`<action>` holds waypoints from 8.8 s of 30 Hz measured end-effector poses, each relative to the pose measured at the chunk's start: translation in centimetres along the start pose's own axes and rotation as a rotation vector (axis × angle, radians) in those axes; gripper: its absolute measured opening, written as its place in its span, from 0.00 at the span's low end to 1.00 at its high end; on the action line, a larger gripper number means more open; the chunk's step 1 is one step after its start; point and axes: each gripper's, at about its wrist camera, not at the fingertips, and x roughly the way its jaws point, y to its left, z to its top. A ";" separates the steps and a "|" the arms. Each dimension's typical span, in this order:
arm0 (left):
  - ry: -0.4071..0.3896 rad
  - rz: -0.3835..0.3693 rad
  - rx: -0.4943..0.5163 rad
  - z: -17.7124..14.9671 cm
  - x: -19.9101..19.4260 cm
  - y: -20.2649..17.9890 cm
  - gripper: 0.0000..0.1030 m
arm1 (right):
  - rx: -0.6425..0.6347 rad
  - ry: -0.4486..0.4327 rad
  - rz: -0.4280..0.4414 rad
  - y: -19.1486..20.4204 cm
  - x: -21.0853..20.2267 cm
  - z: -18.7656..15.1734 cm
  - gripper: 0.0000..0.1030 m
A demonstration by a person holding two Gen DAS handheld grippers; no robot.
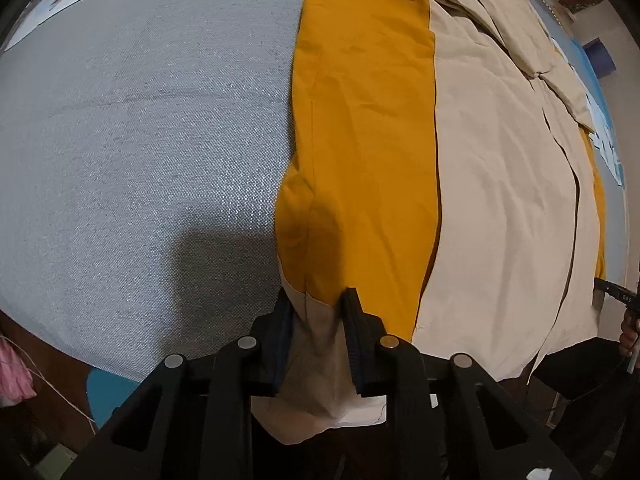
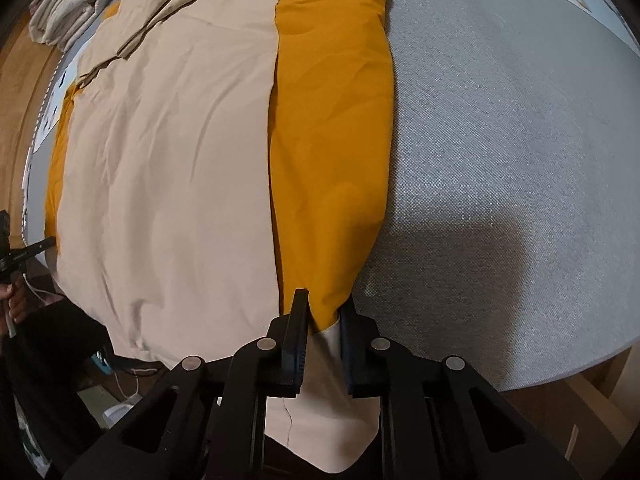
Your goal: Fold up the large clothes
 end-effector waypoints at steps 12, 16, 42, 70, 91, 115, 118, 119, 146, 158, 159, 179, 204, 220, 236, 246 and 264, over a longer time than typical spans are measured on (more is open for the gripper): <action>-0.016 -0.019 0.040 -0.1 -0.2 -0.7 0.06 | -0.010 -0.006 -0.016 -0.9 0.2 0.0 0.12; -0.064 -0.025 0.127 -0.2 -1.3 -2.5 0.04 | -0.008 -0.053 0.012 -0.8 -1.0 -0.1 0.07; -0.344 -0.337 0.283 -8.5 -19.5 -5.1 0.01 | -0.086 -0.463 0.314 -0.3 -20.2 -10.2 0.04; -0.305 -0.372 -0.105 10.8 -6.9 -1.7 0.02 | 0.218 -0.520 0.252 -7.1 -13.1 9.1 0.04; -0.301 -0.436 -0.249 8.9 -7.5 3.1 0.37 | 0.361 -0.463 0.243 -9.6 -9.2 13.3 0.17; -0.260 -0.155 -0.210 12.4 -3.9 -0.7 0.50 | 0.229 -0.321 0.094 -8.2 -4.5 12.0 0.41; -0.264 -0.138 -0.208 13.0 -3.4 -0.9 0.49 | 0.229 -0.322 0.098 -8.3 -4.4 12.3 0.41; -0.265 -0.135 -0.207 13.2 -3.2 -1.1 0.49 | 0.220 -0.325 0.090 -8.2 -4.4 12.4 0.41; -0.453 -0.030 -0.182 19.5 -5.3 -2.7 0.03 | 0.228 -0.666 -0.118 -4.4 -9.9 16.9 0.02; -0.469 -0.056 -0.256 20.3 -5.4 -1.9 0.27 | 0.298 -0.670 -0.227 -4.7 -9.1 17.8 0.02; -0.458 -0.059 -0.269 20.0 -5.3 -1.6 0.28 | 0.326 -0.654 -0.237 -5.3 -8.9 17.8 0.07; -0.205 -0.025 0.143 12.8 -2.6 -5.5 0.23 | 0.029 -0.268 -0.223 -3.6 -3.1 11.8 0.10; -0.319 0.223 0.253 3.9 -6.6 -6.4 0.26 | -0.111 -0.257 -0.480 -1.4 -7.2 4.6 0.11; -0.655 0.117 0.133 -8.4 -13.4 -16.6 0.26 | -0.059 -0.805 -0.263 9.6 -18.3 -8.3 0.26; -0.603 0.017 0.077 -6.5 -8.0 -16.2 0.09 | -0.074 -0.773 -0.240 10.7 -15.4 -6.8 0.26; -0.523 -0.070 -0.098 -4.9 -5.9 -11.8 0.09 | -0.163 -0.719 -0.170 15.5 -11.1 -2.7 0.15; -0.431 -0.370 -0.596 -3.7 0.1 -2.5 0.44 | -0.178 -0.414 -0.292 19.6 1.3 4.8 0.15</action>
